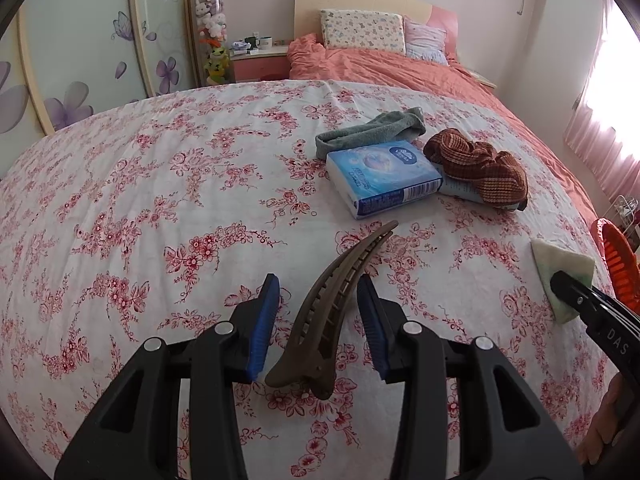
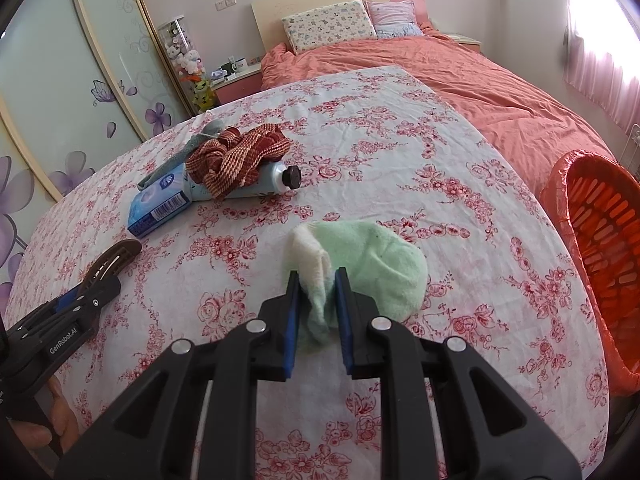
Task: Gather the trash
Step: 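Close the left tool further onto the brown hair clip, holding the green cloth in the right tool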
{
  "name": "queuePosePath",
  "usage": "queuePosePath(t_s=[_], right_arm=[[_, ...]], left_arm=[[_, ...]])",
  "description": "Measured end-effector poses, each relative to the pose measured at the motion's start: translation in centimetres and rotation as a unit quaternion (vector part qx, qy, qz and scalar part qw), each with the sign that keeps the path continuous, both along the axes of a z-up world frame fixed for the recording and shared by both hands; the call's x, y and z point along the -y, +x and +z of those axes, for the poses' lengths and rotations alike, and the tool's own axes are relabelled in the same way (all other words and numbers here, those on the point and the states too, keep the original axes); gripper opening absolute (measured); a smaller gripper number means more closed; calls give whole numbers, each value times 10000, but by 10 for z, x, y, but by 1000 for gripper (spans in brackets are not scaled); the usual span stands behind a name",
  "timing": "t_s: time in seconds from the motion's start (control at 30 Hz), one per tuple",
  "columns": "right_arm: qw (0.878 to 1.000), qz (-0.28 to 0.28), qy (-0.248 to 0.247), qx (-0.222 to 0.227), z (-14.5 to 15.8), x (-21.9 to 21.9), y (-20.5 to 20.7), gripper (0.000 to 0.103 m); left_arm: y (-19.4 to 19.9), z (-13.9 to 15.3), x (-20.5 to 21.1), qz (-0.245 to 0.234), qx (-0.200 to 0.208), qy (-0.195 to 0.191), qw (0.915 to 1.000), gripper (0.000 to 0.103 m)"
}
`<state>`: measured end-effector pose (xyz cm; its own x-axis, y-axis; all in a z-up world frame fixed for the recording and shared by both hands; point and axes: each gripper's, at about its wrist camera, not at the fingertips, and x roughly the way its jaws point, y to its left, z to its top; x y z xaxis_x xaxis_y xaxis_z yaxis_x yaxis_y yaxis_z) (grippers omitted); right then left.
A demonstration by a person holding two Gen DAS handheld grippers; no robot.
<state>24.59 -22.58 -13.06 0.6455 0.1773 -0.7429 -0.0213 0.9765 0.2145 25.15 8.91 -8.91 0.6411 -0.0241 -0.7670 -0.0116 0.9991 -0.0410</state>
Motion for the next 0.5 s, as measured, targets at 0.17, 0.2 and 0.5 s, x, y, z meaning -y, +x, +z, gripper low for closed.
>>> queuePosePath(t_s=[0.17,0.2,0.5], right_arm=[[10000,2,19,1,0,0,0,19],[10000,3,34,0,0,0,0,19],[9998,57,-146,89,3,-2,-2,11]], left_arm=[[-1,0,-1,1,7,-55,10000,42],[-1,0,-1,0,11,-75,10000,42],[-12,1,2,-240,1,191,9995,22]])
